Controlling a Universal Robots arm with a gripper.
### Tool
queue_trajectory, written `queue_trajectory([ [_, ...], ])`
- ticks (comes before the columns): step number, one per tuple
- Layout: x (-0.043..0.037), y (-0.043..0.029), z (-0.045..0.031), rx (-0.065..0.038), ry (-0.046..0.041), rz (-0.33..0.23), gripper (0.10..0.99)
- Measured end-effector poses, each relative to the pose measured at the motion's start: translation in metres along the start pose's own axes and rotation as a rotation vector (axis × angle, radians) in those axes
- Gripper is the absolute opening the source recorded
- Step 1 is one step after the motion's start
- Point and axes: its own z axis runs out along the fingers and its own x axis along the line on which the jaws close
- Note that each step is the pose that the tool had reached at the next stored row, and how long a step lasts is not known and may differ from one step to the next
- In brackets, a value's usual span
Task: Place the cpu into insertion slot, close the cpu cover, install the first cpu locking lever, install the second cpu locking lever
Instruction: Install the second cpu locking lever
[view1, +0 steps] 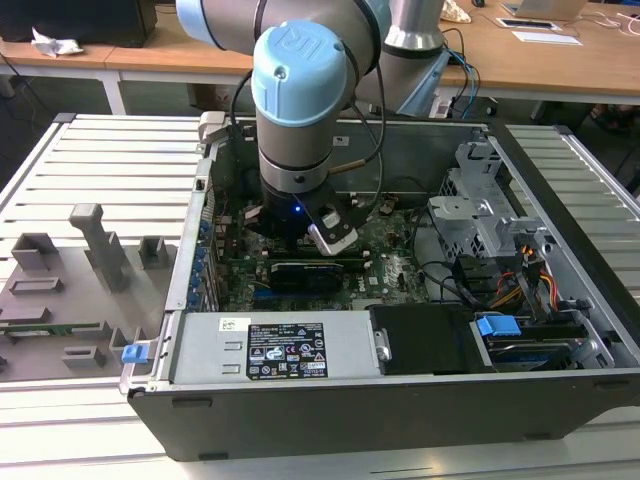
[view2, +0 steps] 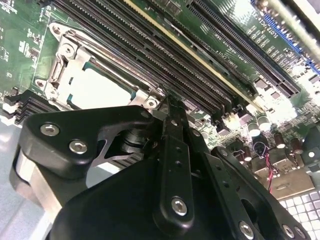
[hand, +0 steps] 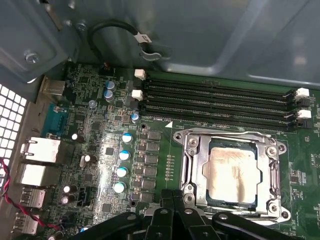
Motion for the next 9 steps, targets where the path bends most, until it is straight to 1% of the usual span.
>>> queue_trajectory([
  [4, 0.0001, -0.0002, -0.0004, 0.000, -0.0001, 0.000, 0.106],
  [6, -0.0002, 0.0002, -0.0020, 0.000, -0.0003, 0.000, 0.106],
  [8, -0.0007, 0.0010, -0.0052, 0.000, -0.0001, 0.000, 0.106],
  [9, -0.0009, 0.0010, -0.0052, 0.000, -0.0002, 0.000, 0.106],
])
